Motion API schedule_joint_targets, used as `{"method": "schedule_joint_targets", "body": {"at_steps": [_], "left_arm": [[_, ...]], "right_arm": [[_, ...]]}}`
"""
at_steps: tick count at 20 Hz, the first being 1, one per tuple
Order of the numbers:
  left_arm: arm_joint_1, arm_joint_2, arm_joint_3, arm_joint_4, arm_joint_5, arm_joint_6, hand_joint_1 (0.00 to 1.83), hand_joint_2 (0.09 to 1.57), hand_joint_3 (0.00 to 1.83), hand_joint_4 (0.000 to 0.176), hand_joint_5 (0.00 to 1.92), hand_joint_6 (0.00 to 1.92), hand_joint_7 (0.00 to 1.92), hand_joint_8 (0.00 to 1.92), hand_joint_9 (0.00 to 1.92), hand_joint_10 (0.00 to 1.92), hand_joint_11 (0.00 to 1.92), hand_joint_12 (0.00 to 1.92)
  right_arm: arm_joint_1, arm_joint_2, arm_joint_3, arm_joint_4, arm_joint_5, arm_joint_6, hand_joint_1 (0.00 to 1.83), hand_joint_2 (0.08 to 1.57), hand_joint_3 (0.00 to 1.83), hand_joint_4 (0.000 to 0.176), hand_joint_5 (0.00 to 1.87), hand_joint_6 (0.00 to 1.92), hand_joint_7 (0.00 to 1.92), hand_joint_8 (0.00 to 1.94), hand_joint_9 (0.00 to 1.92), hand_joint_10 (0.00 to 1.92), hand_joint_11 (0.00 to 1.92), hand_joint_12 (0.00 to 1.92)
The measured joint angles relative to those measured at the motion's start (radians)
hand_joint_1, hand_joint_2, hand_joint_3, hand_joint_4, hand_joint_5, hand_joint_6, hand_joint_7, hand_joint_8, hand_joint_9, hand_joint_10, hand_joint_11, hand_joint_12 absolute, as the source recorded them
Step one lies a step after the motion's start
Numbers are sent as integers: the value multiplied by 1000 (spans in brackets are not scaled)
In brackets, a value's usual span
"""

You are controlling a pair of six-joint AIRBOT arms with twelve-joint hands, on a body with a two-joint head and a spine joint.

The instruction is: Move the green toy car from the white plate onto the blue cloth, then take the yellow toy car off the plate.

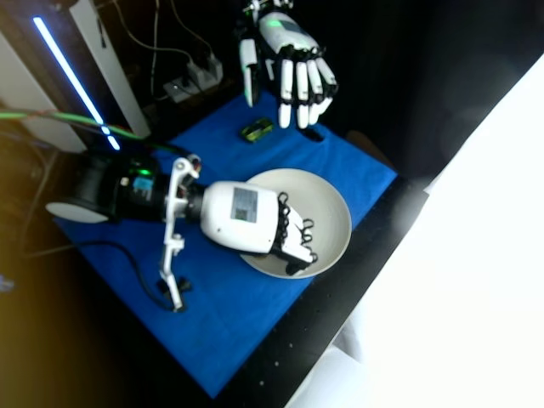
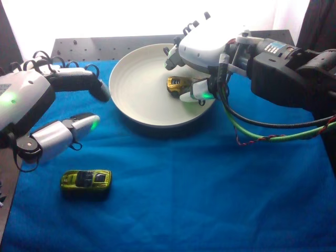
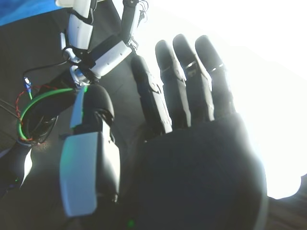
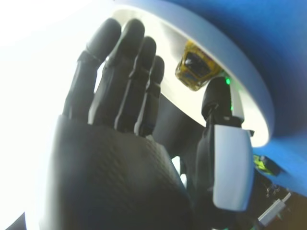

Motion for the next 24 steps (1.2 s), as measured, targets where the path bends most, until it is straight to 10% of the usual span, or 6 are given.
{"method": "schedule_joint_targets", "body": {"at_steps": [3,5,8,10,19,24], "left_arm": [[0,0,0,0,0,0,576,1216,0,118,694,153,650,8,410,545,50,1381],[0,0,0,0,-1,-1,769,1322,2,174,580,1510,669,17,422,611,106,1407],[0,0,0,-1,-1,-4,592,1221,0,108,643,306,660,11,415,568,69,1359],[0,0,0,1,-2,-5,781,1313,6,173,589,1503,667,13,424,576,83,1408],[10,-1,0,-4,-7,-9,780,1326,0,176,578,1564,691,24,433,625,110,1405],[13,-1,0,-9,-8,-11,804,1309,0,176,605,1527,703,28,459,585,129,1358]], "right_arm": [[0,-2,1,2,-2,0,897,1084,5,0,727,13,837,8,826,188,358,1481],[0,-2,1,4,-3,0,989,1119,0,0,804,5,872,7,815,256,326,1541],[0,-2,1,5,-8,0,1120,1186,7,0,826,1153,937,6,844,250,370,1394],[0,-2,1,5,-7,1,1193,1199,3,0,903,1197,738,1228,840,263,334,1489],[0,7,-9,5,5,2,1176,1220,0,0,850,1221,722,1366,760,551,373,1493],[0,76,-84,5,43,2,1346,1213,0,0,820,1089,738,1330,709,1591,517,1760]]}}
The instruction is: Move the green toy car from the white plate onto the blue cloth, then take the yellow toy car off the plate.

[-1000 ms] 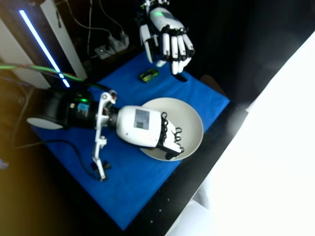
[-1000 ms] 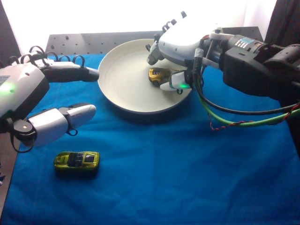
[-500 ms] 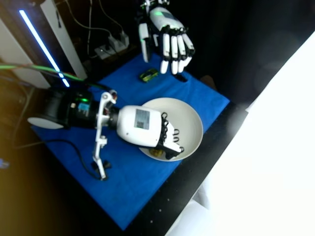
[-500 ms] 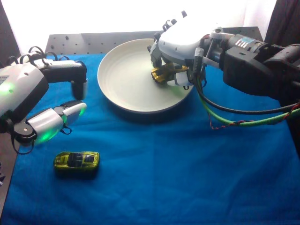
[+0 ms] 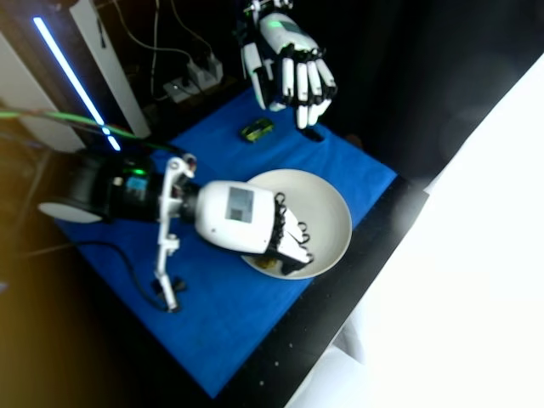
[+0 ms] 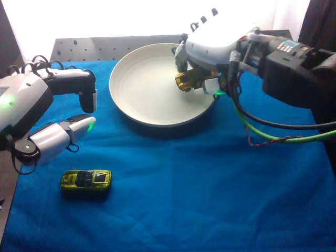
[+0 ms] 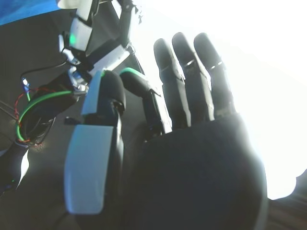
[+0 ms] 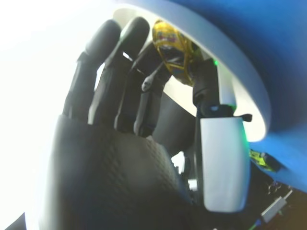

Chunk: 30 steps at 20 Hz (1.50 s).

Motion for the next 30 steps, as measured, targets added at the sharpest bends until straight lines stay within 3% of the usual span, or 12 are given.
{"method": "schedule_joint_targets", "body": {"at_steps": [5,12,15,19,21,22,23,25,27,28,29,30], "left_arm": [[3,0,-3,-9,1,0,801,1312,1,176,599,1536,685,21,441,578,109,1346],[26,0,-11,-29,-24,-1,770,1337,2,176,561,1589,658,2,488,334,65,1267],[38,0,-17,-30,-27,-3,782,1329,0,176,576,1568,691,13,564,316,130,1283],[51,1,-23,-45,-40,-3,768,1341,0,176,557,1595,661,0,530,233,95,1167],[52,2,-26,-43,-43,-4,778,1335,0,176,567,1581,666,3,556,207,99,1157],[59,2,-26,-43,-50,-4,784,1330,0,176,575,1569,673,5,569,203,109,1198],[65,2,-28,-51,-55,-4,790,1326,0,176,581,1562,675,5,573,198,103,1238],[69,2,-29,-57,-54,-6,800,1321,0,176,591,1549,678,5,579,192,104,1258],[70,2,-29,-53,-56,-7,778,1337,0,176,564,1585,659,3,562,193,70,1347],[70,2,-31,-53,-56,-8,754,1353,0,176,539,1620,643,3,533,201,17,1443],[70,2,-32,-58,-56,-7,631,1299,0,102,465,791,631,7,517,224,3,1498],[70,2,-32,-58,-56,-7,621,1276,0,89,551,376,634,8,506,265,0,1522]], "right_arm": [[0,82,-87,1,68,0,1259,1162,0,0,924,855,885,1407,854,1523,803,1818],[-16,253,-286,-88,187,-1,1362,1177,1,0,789,1156,861,1144,810,1479,664,1682],[-61,303,-362,-140,207,0,1286,1156,0,0,805,1045,994,1165,1003,1351,935,1650],[-114,368,-454,-185,260,0,1383,1130,0,0,792,1121,992,915,958,1307,907,1493],[-151,398,-500,-220,288,0,1232,1060,0,0,1097,775,1288,1194,1389,1396,1359,1610],[-164,408,-518,-240,296,0,1213,1068,0,0,1095,843,1403,1723,1527,1809,1548,1859],[-183,422,-541,-272,293,3,1173,1135,0,0,943,1099,1303,1739,1378,1819,1396,1909],[-202,438,-557,-336,289,65,1237,1163,4,0,886,949,973,1464,1178,1642,1163,1877],[-232,440,-557,-390,303,160,1381,1068,0,0,989,804,1185,728,1103,1169,1080,1460],[-245,440,-561,-397,303,171,1325,1040,0,0,1134,568,1230,789,1185,1136,1059,1514],[-264,439,-565,-399,301,177,1312,1036,0,0,1173,456,1200,885,1220,1094,1082,1482],[-276,437,-566,-402,295,179,1378,1085,0,0,1004,611,1046,944,1059,1235,1085,1406]]}}
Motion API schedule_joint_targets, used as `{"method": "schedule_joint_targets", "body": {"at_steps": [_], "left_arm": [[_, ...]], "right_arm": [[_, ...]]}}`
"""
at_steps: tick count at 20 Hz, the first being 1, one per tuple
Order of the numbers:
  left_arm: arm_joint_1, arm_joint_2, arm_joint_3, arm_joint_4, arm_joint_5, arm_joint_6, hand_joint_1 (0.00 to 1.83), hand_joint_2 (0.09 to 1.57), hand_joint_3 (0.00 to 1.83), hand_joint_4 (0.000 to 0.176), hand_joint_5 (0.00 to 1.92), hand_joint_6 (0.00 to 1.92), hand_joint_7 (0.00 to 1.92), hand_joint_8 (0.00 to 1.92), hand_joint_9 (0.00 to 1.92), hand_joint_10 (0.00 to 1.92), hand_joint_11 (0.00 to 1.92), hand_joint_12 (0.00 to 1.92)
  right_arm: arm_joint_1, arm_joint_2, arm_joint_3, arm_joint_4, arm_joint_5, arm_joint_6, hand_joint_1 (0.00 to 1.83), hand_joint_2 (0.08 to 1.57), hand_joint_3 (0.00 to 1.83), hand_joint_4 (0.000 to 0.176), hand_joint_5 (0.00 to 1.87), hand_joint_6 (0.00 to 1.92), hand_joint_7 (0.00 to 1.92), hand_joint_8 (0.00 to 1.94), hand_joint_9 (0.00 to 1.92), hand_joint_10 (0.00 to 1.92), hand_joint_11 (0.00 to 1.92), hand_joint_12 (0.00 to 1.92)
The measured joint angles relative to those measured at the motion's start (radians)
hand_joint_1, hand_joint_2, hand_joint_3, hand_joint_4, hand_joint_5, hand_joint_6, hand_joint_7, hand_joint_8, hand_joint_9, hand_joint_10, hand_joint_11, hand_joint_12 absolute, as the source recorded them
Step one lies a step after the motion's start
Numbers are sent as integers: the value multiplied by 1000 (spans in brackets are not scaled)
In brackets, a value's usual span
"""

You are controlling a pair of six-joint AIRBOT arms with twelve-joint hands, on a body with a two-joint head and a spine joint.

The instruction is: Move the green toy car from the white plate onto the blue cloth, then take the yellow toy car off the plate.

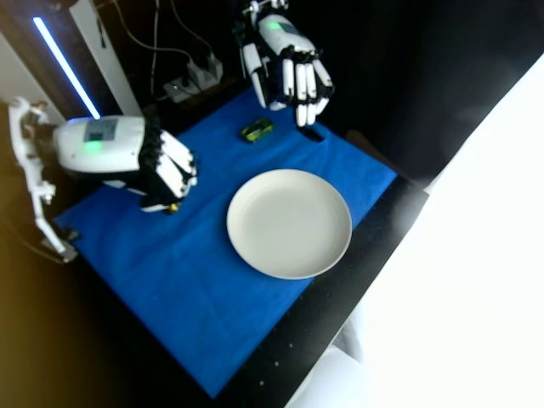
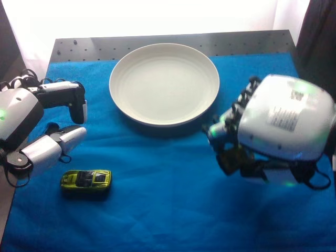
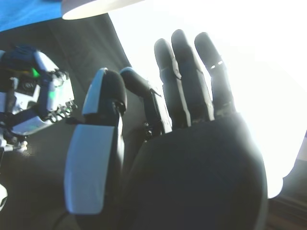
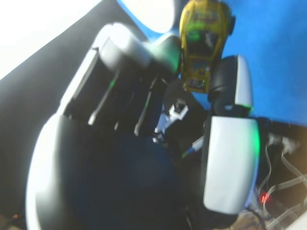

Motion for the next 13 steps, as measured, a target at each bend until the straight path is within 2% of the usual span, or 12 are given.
{"method": "schedule_joint_targets", "body": {"at_steps": [1,2,3,4,6,7,8,9,10,11,12,13], "left_arm": [[0,0,0,0,-1,0,598,1268,0,88,622,179,626,3,482,323,3,1505],[0,0,0,0,0,0,582,1264,0,99,662,87,631,4,425,462,0,1491],[4,0,-2,2,-3,-2,576,1261,1,109,683,33,629,2,377,586,0,1491],[6,0,-2,3,-1,-4,567,1272,0,91,678,11,626,0,341,678,0,1511],[6,0,-2,1,-2,-6,589,1262,0,96,700,6,639,5,323,786,15,1554],[6,0,-2,0,-3,-11,602,1257,0,100,711,9,641,5,318,793,18,1558],[6,0,-2,-2,-3,-12,763,1334,0,173,569,1521,642,4,324,792,31,1559],[6,0,-2,0,-3,-13,763,1334,0,173,569,1521,642,4,324,792,31,1559],[6,0,-2,3,-3,-13,762,1343,1,176,552,1599,654,9,317,799,15,1558],[8,0,-2,3,-5,-14,762,1343,1,176,552,1599,654,9,317,799,15,1558],[14,0,-2,2,-12,-17,761,1344,1,176,550,1603,660,11,320,801,14,1559],[19,1,-2,-3,-18,-23,619,1290,0,110,490,776,657,9,313,801,8,1559]], "right_arm": [[-1,-4,0,0,-13,1,1388,1097,3,0,936,757,1002,975,1018,1269,1047,1438],[-1,-10,0,2,-16,0,1268,1098,2,0,946,979,1054,923,886,1073,750,1463],[0,-14,0,3,-12,1,1283,1019,0,0,822,708,911,670,821,844,599,1388],[-1,-23,4,2,-11,1,1224,968,0,0,714,472,773,465,705,675,421,1361],[-6,-30,8,5,-13,1,1078,948,0,0,620,156,640,173,546,494,220,1387],[-11,-29,10,8,-12,1,975,949,0,0,546,78,577,106,461,452,57,1463],[-11,-29,10,12,-18,1,900,918,0,0,481,19,509,41,373,406,1,1510],[-11,-29,10,13,-18,0,900,918,0,0,481,19,509,41,373,406,1,1510],[-11,-20,4,24,-8,0,909,891,0,0,508,17,560,40,311,717,45,1656],[-11,-10,-2,29,0,1,909,891,0,0,508,17,560,40,311,717,45,1656],[-11,6,-7,31,20,2,899,904,2,0,541,21,608,58,304,859,34,1692],[-13,28,-13,54,57,1,844,950,17,0,622,53,708,104,414,931,186,1622]]}}
